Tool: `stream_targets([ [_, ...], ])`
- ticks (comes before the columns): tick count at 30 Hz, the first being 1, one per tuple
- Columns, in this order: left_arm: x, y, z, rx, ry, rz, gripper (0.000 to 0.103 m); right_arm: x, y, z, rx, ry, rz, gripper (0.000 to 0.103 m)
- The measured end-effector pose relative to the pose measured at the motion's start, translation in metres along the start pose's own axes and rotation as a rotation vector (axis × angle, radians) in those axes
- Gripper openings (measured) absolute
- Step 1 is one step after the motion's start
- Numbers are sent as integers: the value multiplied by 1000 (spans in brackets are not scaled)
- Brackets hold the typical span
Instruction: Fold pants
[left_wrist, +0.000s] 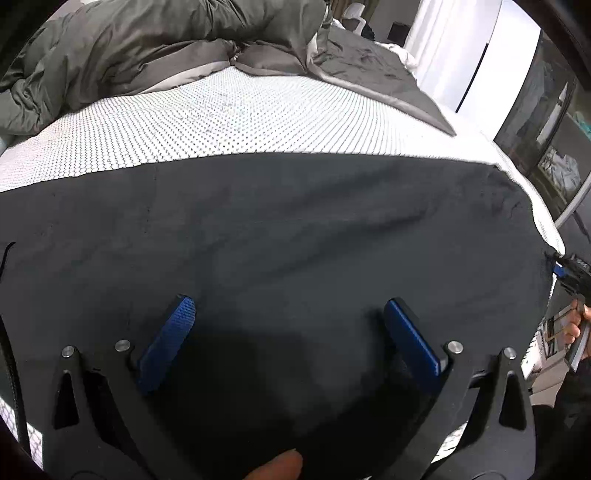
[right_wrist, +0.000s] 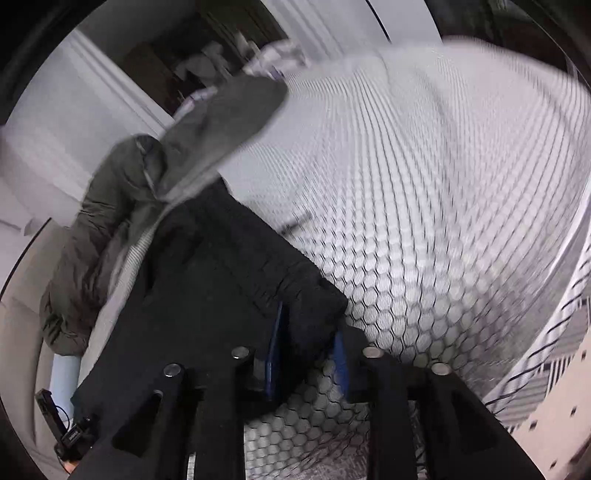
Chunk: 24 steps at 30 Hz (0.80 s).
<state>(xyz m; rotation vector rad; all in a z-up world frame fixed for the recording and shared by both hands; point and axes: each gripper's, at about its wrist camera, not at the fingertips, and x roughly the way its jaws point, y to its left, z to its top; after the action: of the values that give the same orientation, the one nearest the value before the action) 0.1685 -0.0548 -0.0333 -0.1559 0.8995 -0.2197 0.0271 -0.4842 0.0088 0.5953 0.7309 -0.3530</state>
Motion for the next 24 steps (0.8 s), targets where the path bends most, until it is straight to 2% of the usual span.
stream_targets([
  [1,-4,-4,1,4,-10,-22,102,-10,3,0,-8,-37,-1,59],
  [2,-9,-11,1,21,-24,-53,102,-20,5,0,-11,-75,24,65],
  [3,-11,-19,3,43,-32,-74,102,-24,4,-3,-9,-69,51,68],
  [5,-12,-39,3,93,-38,-110,102,-13,1,-6,11,-18,27,67],
  [6,-11,-49,3,116,-33,-122,102,-4,-2,-8,33,8,17,63],
  [7,-8,-62,2,151,-24,-133,102,4,-5,-8,50,33,23,50],
  [8,-7,-69,1,167,-21,-133,102,3,-9,-8,61,37,15,47],
  [9,-5,-79,0,188,-18,-130,102,-3,-10,-8,63,19,25,32],
  [10,-3,-89,-1,208,-15,-136,102,-7,-8,-5,57,-4,26,25],
  [12,1,-102,-3,224,-8,-150,102,-29,-10,-4,41,-51,41,23],
  [13,4,-108,-3,227,1,-155,102,-31,-13,-3,39,-46,39,23],
  [17,21,-127,-6,220,41,-143,102,-16,-29,-14,19,67,-56,23],
  [18,25,-130,-6,224,51,-133,102,-15,-23,-14,20,58,-55,25],
  [20,32,-134,-9,240,69,-121,102,-33,-19,-11,35,6,-45,38],
  [21,35,-135,-12,256,76,-111,102,-43,-19,-10,41,-30,-47,49],
  [22,39,-136,-15,273,85,-101,102,-54,-16,-7,39,-73,-34,51],
  [24,43,-138,-21,307,91,-90,102,-58,-8,5,1,-66,20,51],
])
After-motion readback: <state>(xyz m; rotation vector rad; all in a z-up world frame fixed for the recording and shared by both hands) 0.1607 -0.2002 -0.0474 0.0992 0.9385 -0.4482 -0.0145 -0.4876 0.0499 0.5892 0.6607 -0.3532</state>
